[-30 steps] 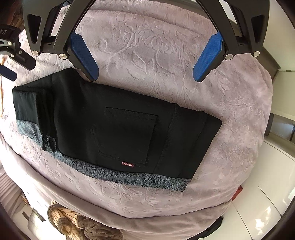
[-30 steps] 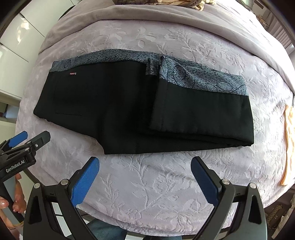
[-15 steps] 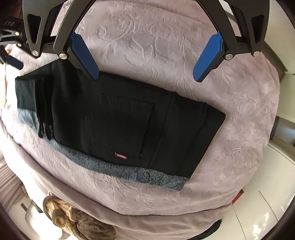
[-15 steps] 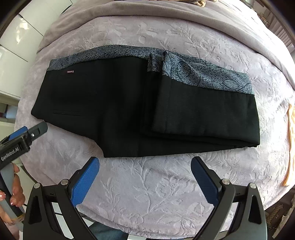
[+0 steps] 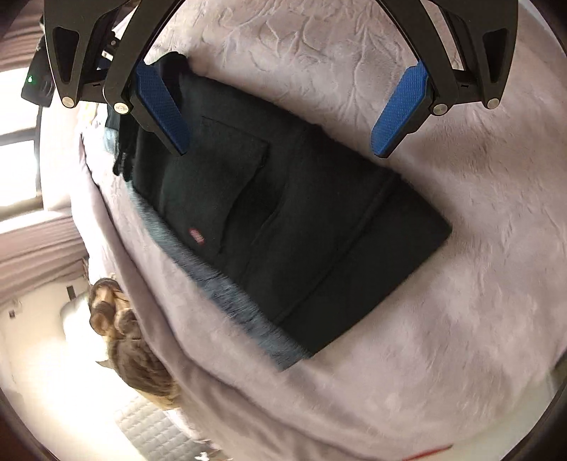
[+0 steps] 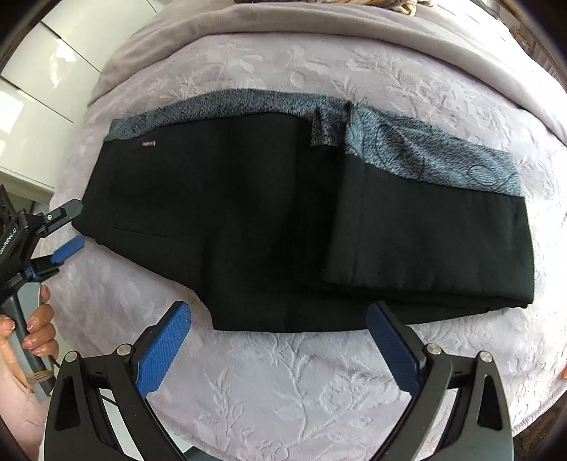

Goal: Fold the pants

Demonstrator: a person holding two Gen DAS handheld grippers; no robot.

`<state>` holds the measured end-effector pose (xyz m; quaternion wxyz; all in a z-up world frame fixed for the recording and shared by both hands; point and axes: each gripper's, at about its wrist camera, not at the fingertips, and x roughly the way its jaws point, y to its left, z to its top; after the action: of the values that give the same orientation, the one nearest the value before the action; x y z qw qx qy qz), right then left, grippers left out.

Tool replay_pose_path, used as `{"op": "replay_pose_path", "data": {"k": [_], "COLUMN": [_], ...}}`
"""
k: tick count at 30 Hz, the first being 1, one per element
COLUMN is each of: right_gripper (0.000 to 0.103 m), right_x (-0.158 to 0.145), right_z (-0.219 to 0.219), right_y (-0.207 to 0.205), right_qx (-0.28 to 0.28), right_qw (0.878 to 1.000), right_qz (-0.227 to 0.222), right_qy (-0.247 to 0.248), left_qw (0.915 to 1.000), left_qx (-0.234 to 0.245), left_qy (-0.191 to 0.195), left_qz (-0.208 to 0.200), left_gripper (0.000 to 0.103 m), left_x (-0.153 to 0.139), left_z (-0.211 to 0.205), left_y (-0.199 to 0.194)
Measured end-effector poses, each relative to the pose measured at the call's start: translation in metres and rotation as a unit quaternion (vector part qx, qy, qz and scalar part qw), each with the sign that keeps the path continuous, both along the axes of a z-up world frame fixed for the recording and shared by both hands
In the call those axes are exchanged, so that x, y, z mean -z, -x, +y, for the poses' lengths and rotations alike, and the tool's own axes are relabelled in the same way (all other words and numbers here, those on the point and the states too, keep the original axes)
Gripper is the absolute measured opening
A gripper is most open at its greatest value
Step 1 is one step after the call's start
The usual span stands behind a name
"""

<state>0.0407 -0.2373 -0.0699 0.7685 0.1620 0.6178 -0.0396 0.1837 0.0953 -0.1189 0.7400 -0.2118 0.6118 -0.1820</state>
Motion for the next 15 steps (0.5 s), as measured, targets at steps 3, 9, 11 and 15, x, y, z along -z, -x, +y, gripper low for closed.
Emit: {"op": "replay_pose_path", "data": {"k": [3, 9, 11, 15], "right_gripper": [0.100, 0.100, 0.100, 0.100], "right_x": [0.004, 0.009, 0.008, 0.003], "right_z": [0.003, 0.012, 0.014, 0.020], "right_y": [-0.001, -0.006, -0.008, -0.014], "right_qx": [-0.006, -0.016, -0.019, -0.030], "right_qw": [1.000, 1.000, 1.000, 0.999], "right_qz": [0.001, 0.004, 0.000, -0.010], "right_qy": [-0.002, -0.006, -0.009, -0.010], "left_qw": [0.9991, 0.9981, 0.9973, 0.9964], "left_qx": [-0.029, -0.036, -0.046, -0.060], "left_qy": [0.030, 0.049, 0.058, 0.058], "left_qz": [0.009, 0.008, 0.008, 0.010], "left_gripper": [0.103, 0.103, 0.103, 0.103], "left_x": [0.008, 0.018, 0.025, 0.025], "left_z": [0.007, -0.001, 0.000, 0.001], "left_y": [0.007, -0.005, -0.005, -0.007]}}
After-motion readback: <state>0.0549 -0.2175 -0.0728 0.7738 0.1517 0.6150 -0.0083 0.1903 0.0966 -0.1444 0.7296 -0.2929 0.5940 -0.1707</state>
